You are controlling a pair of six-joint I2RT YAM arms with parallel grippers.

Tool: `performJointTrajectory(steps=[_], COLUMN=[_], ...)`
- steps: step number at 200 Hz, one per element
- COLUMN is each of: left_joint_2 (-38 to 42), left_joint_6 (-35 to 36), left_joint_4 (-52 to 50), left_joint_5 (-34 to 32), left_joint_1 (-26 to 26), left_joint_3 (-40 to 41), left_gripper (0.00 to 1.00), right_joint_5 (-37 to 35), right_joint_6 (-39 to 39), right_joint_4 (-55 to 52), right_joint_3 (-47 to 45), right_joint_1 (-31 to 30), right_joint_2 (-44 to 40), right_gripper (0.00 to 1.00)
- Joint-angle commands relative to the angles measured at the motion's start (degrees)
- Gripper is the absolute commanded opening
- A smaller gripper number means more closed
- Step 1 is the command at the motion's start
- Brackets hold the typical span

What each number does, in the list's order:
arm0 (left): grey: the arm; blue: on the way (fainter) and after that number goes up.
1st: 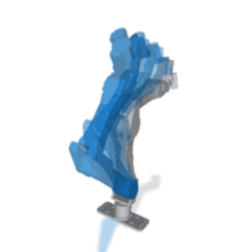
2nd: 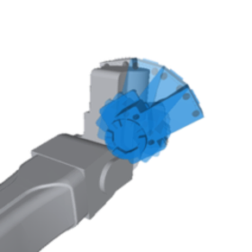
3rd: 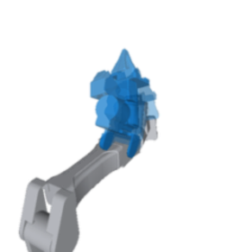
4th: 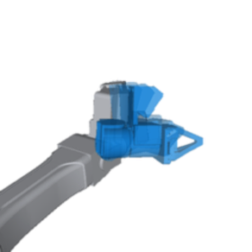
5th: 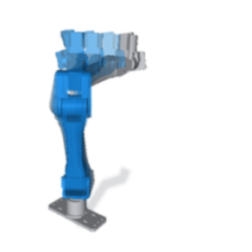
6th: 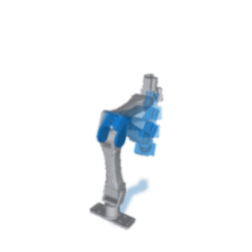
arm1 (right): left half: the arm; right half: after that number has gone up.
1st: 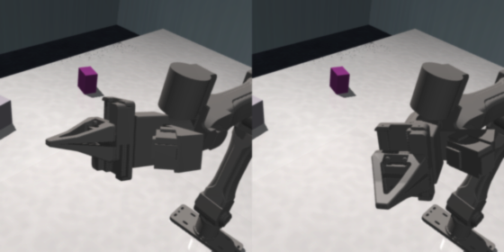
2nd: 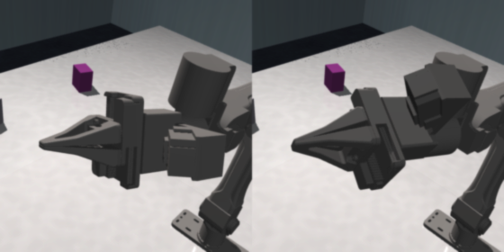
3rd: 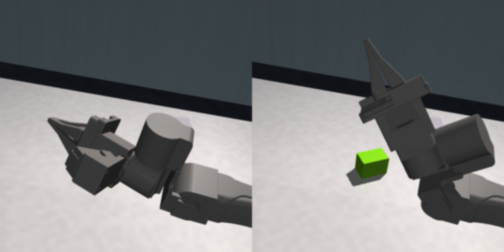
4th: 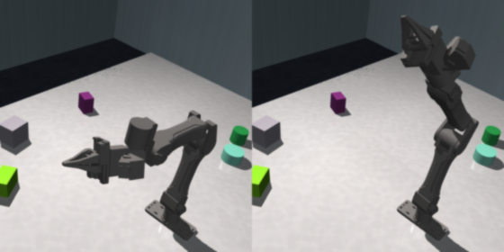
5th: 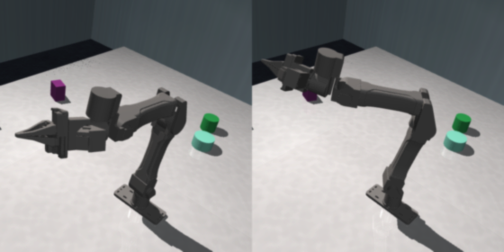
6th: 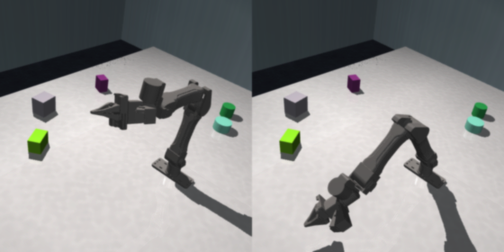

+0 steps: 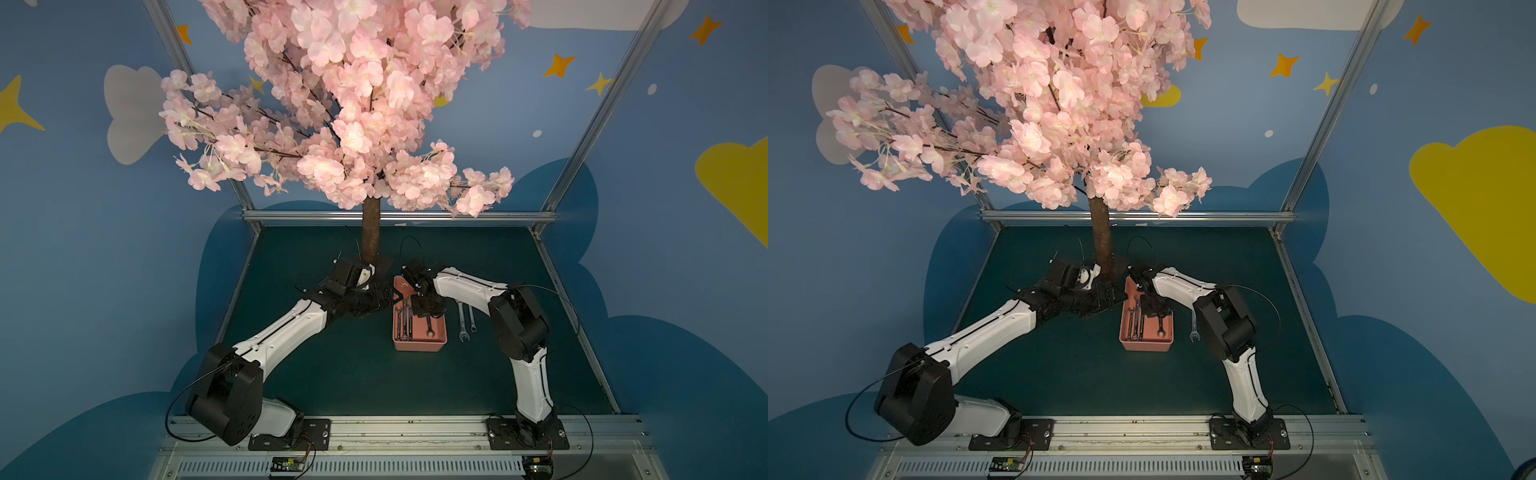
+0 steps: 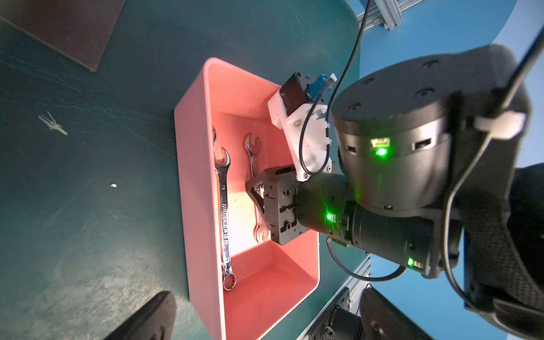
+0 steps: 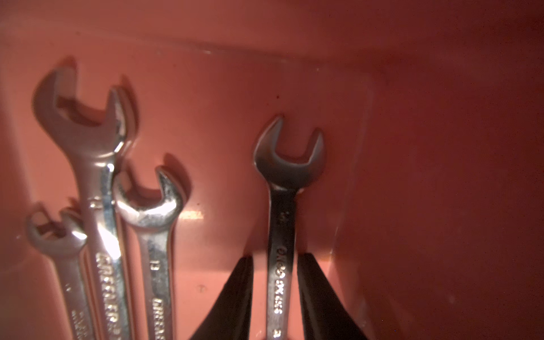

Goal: Take out the wrench from the storage box
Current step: Pick up the wrench from the storage box.

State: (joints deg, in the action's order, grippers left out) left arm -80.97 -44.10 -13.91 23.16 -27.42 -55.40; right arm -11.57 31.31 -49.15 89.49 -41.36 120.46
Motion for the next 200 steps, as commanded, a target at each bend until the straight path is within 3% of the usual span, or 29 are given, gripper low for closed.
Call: performJointTrajectory(steps=[1, 26, 56, 92, 117, 149, 200], left_joint_2=[-0.32, -0.55, -0.59, -0.77, -0.93, -1.0, -0.25], left_joint_6=[1.08, 1.29, 1.52, 1.51, 1.64, 1.73, 1.71], left_joint_4=[-0.59, -0.62, -0.71, -0.41, -0.3, -0.37, -0.49], left_joint_5=[0.64, 0.92, 1.12, 1.56, 1.72, 1.89, 1.45], left_joint_1=[0.24, 0.43, 0.75, 0.94, 1.05, 1.0, 1.01], left_joint_3=[-1.56, -1.64, -1.56, -1.21, -1.29, -1.53, -1.21], left_gripper=[1.0, 1.0, 1.0, 1.0, 1.0, 1.0, 1.0], right_joint_5=[0.67, 8.34, 10.87, 5.08, 1.1, 1.49, 1.26], right_joint_6=[1.18, 2.42, 2.98, 1.69, 0.6, 0.5, -0.01], right_joint_4=[0.94, 5.35, 6.71, 2.96, 1.07, 1.76, 1.34], right_joint_3=[-0.92, -2.72, -2.66, -0.88, 0.03, 0.55, 1.3], right_joint_1=[0.08, 0.35, 0.03, -0.2, -0.83, -1.06, -1.11], right_joint_2=[2.86, 2.41, 3.13, 4.76, 4.99, 3.62, -0.89], right_gripper=[0.31, 0.28, 0.26, 0.22, 0.13, 0.0, 0.0])
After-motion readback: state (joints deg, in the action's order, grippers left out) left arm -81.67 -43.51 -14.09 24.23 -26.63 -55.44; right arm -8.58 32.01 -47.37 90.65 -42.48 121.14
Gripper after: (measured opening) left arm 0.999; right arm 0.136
